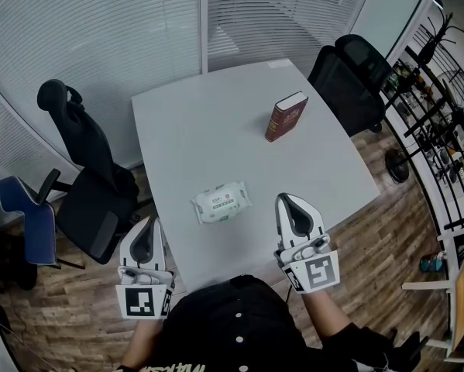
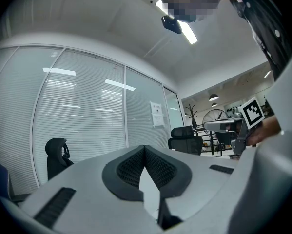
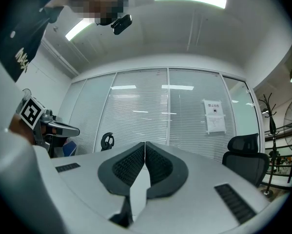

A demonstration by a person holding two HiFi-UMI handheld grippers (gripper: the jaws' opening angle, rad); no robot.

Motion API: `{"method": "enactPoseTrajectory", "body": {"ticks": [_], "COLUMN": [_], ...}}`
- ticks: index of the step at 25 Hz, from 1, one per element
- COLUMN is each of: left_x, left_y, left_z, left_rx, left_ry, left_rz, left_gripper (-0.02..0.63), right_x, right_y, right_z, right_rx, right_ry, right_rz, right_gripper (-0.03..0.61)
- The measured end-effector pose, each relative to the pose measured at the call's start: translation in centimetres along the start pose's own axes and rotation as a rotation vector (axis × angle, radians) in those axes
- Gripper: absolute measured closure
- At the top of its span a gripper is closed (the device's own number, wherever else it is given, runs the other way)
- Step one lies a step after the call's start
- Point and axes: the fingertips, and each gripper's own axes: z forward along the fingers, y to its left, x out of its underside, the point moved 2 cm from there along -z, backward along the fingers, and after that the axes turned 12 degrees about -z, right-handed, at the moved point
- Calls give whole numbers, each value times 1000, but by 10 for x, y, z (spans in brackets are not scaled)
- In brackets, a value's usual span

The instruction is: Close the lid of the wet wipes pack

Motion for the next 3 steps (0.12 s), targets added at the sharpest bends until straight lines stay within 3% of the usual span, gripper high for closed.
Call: {"method": "enactPoseTrajectory", "body": {"ticks": [3], "left_x": [1], "left_y": [0], "left_z": [0], "left_rx": [-2], "left_ry": [2], "left_rz": [0], "left_gripper": [601], "right_x": [1], "right_y": [0], "right_z": [0], "right_rx": [-2], "right_ry": [1], "right_rz": [-1], "right_gripper": [548]}}
